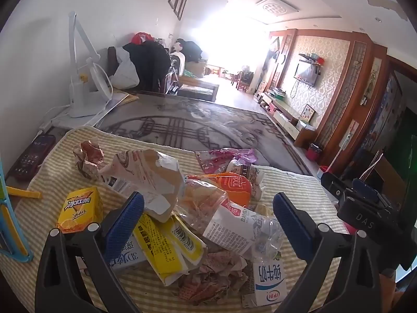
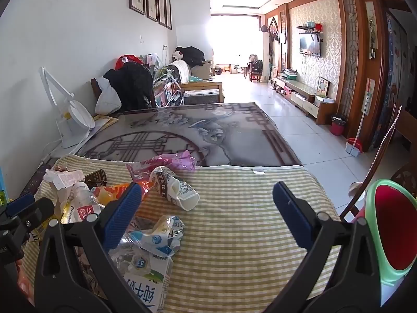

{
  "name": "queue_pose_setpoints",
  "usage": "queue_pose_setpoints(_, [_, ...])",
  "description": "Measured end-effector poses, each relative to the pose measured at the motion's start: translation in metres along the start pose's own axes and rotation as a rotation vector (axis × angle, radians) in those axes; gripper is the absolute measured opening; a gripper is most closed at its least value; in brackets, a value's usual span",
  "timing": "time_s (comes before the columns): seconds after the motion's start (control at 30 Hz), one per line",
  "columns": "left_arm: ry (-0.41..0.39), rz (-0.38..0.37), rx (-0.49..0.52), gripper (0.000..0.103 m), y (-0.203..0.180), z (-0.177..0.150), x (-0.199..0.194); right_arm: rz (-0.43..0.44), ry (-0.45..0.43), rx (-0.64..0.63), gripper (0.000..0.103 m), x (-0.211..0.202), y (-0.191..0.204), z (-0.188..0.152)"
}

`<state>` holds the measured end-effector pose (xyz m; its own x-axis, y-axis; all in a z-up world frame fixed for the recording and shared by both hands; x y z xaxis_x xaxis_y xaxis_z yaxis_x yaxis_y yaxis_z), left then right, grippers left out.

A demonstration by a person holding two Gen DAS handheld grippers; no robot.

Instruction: Collect trash

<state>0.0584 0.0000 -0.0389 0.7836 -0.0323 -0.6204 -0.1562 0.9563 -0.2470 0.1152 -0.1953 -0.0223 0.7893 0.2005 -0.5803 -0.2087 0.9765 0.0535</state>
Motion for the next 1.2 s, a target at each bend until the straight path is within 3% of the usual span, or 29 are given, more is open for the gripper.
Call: queue_pose_setpoints(1.2, [0.009, 0.018, 0.02, 0.095, 0.0031, -0.0027, 0.0023, 0.011, 0.023, 0.011, 0.099, 0.0048, -0.0006, -0.0047])
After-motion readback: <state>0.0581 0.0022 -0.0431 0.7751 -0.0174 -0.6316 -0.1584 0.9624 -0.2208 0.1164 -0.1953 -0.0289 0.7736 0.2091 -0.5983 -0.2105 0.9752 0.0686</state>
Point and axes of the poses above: each gripper's, at about its wrist camera, not at the fingertips, and x roughly the way its jaws point, y to its left, z to its top, the point moved 7 cm from there along x, roughly the way its jaws point, and after that the axes turned 5 degrees about y, right-handed, at the moved point
